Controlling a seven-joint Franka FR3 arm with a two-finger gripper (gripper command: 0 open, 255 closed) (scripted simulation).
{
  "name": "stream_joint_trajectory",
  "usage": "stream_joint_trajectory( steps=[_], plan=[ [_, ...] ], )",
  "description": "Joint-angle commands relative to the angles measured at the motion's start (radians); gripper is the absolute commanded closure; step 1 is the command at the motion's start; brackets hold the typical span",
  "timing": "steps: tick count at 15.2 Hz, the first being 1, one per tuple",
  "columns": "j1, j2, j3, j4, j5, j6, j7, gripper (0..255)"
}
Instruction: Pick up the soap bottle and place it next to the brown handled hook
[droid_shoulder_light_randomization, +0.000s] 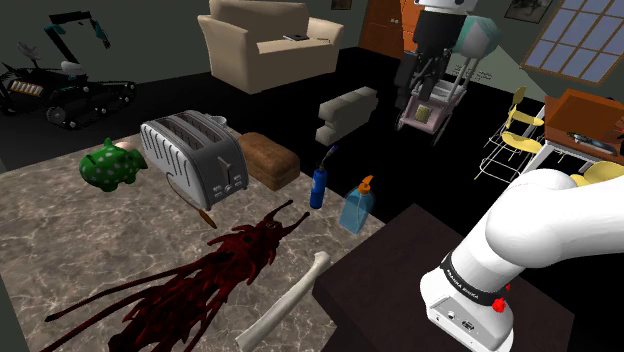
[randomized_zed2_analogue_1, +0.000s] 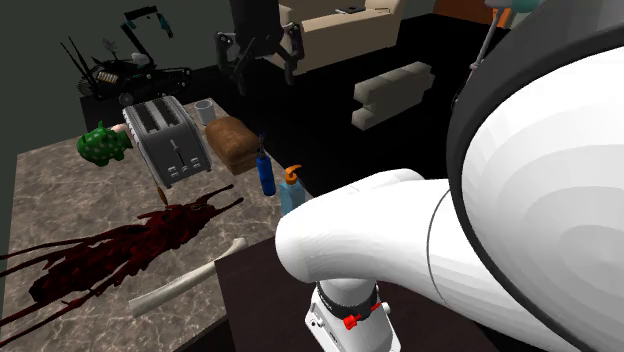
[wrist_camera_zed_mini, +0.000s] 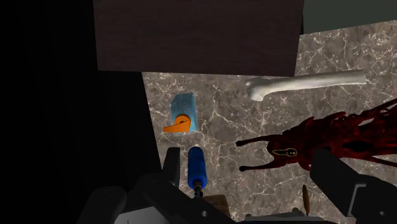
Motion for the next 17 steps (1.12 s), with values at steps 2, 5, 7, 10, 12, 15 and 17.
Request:
stream_joint_trajectory(
  steps=[2,5,7,10,12,15,17],
  plan=[
    [0.0,0.011,-0.001,-0.025,-0.004,0.03,-0.006,0],
    [-0.002,0.054,-0.002,-0.092,-0.018,0.121,-0.022,0],
    [-0.004,0.09,-0.003,-0.131,-0.027,0.183,-0.032,0],
    [-0.009,0.154,-0.005,-0.182,-0.042,0.28,-0.045,0],
    [-0.013,0.205,-0.006,-0.209,-0.053,0.346,-0.052,0],
    [-0.021,0.292,-0.007,-0.241,-0.072,0.447,-0.061,0],
    [-0.027,0.358,-0.008,-0.255,-0.086,0.515,-0.065,0]
  ],
)
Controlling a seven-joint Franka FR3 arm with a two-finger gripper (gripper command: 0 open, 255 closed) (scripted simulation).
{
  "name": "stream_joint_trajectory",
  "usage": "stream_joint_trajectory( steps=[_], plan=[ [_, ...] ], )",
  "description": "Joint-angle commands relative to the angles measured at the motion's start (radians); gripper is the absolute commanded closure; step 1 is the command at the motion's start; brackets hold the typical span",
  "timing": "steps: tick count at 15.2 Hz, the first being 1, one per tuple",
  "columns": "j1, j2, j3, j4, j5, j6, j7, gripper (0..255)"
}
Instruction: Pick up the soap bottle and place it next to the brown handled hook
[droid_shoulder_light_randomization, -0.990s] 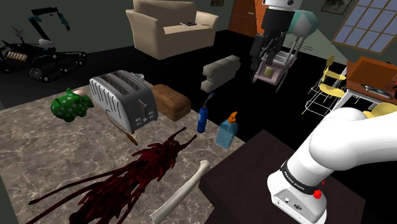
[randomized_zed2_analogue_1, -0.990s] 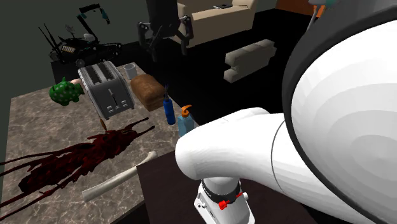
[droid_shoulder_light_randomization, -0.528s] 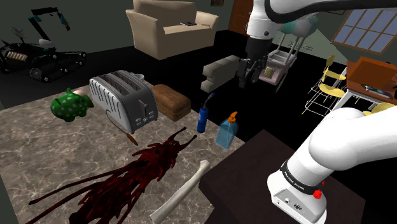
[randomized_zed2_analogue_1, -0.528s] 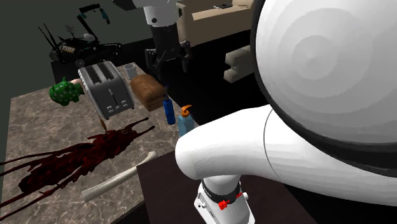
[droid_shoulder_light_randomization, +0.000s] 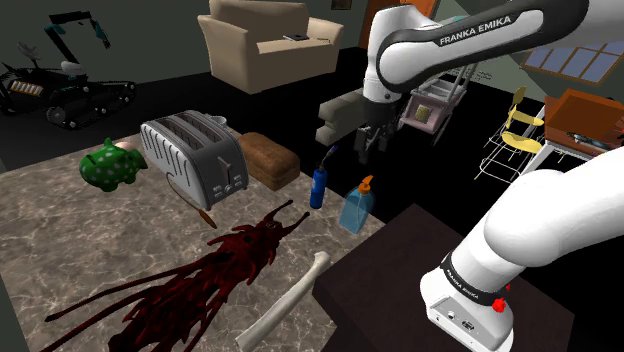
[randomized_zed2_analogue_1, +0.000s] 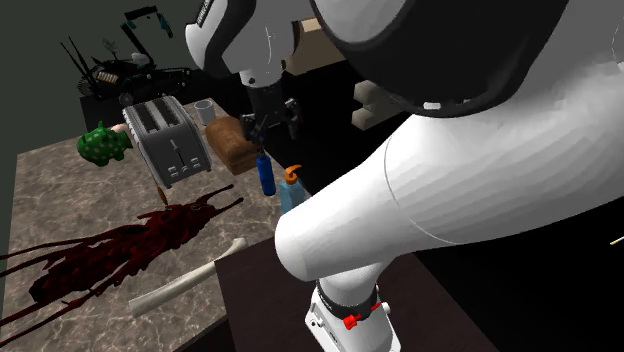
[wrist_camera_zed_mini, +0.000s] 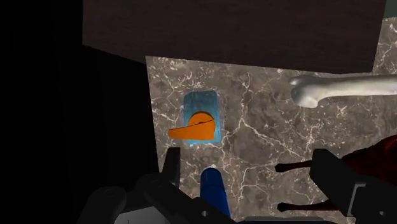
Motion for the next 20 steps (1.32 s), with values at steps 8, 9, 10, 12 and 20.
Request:
stream_joint_trajectory(
  steps=[8,9,10,12,20],
  plan=[
    [-0.034,0.343,-0.004,-0.013,-0.086,0.302,0.004,0],
    [-0.038,0.386,-0.005,-0.006,-0.099,0.332,0.008,0],
    [-0.041,0.412,-0.006,-0.001,-0.108,0.35,0.011,0],
    [-0.043,0.433,-0.008,-0.013,-0.115,0.382,0.016,0],
    [-0.05,0.496,-0.014,-0.039,-0.14,0.47,0.031,0]
  ],
)
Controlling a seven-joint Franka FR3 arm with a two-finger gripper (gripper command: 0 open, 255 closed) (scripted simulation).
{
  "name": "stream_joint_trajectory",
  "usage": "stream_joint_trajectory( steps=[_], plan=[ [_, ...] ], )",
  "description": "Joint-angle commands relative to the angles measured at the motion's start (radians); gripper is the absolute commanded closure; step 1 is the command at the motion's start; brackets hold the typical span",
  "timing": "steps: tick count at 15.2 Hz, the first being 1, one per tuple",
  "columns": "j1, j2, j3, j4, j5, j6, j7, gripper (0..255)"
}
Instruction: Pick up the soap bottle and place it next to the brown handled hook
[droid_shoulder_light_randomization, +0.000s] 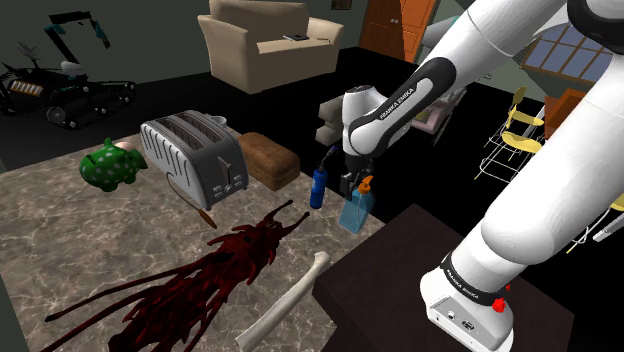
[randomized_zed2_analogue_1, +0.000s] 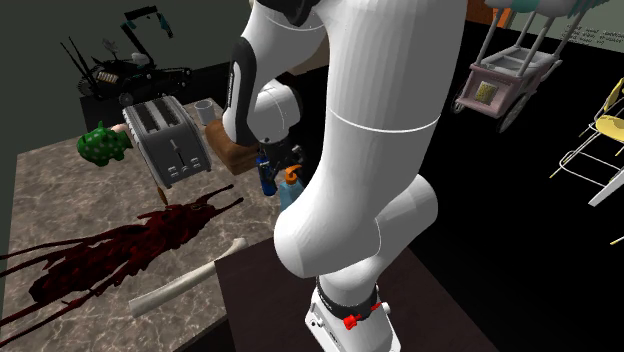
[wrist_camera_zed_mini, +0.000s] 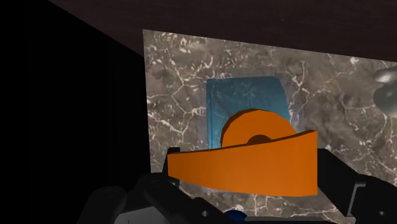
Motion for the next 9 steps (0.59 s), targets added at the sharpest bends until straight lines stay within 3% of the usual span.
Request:
stream_joint_trajectory(
  steps=[1,5,6,9],
  plan=[
    [0.0,0.002,0.0,-0.001,-0.001,0.003,0.001,0],
    [0.0,0.002,0.0,-0.001,-0.001,0.003,0.001,0],
    [0.0,0.002,0.0,-0.001,-0.001,0.003,0.001,255],
    [0.0,0.002,0.0,-0.001,-0.001,0.003,0.001,255]
  ],
)
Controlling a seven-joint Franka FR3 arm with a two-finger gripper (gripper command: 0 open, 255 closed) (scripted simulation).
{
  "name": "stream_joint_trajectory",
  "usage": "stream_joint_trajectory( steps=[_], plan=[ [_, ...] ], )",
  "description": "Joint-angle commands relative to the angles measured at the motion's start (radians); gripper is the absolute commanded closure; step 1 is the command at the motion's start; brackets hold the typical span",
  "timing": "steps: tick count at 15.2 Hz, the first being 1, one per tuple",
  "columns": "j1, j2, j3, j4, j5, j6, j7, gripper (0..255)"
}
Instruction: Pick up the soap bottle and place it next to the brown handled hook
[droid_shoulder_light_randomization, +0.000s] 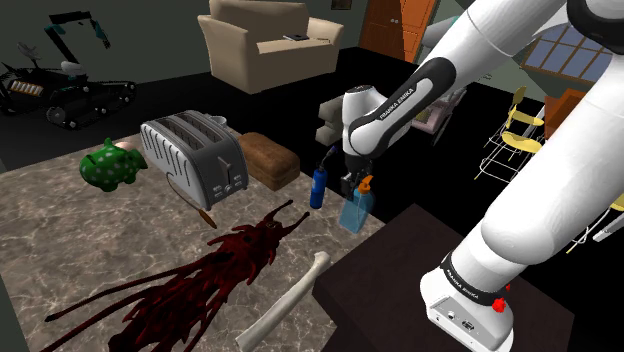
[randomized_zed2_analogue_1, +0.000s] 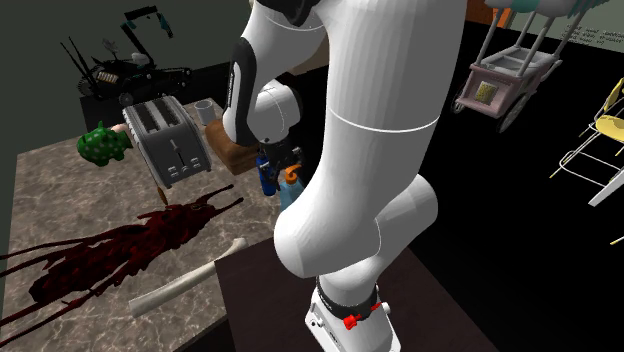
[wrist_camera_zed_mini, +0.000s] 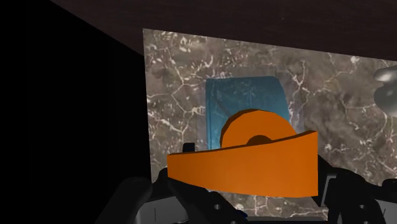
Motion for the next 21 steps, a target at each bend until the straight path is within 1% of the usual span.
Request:
stream_joint_trajectory(
  steps=[1,6,21],
  plan=[
    [0.0,0.001,0.0,-0.001,0.0,-0.001,0.0,255],
    [0.0,0.001,0.0,-0.001,0.0,0.0,0.0,255],
    [0.009,-0.199,0.002,0.037,0.049,-0.236,-0.051,255]
  ],
)
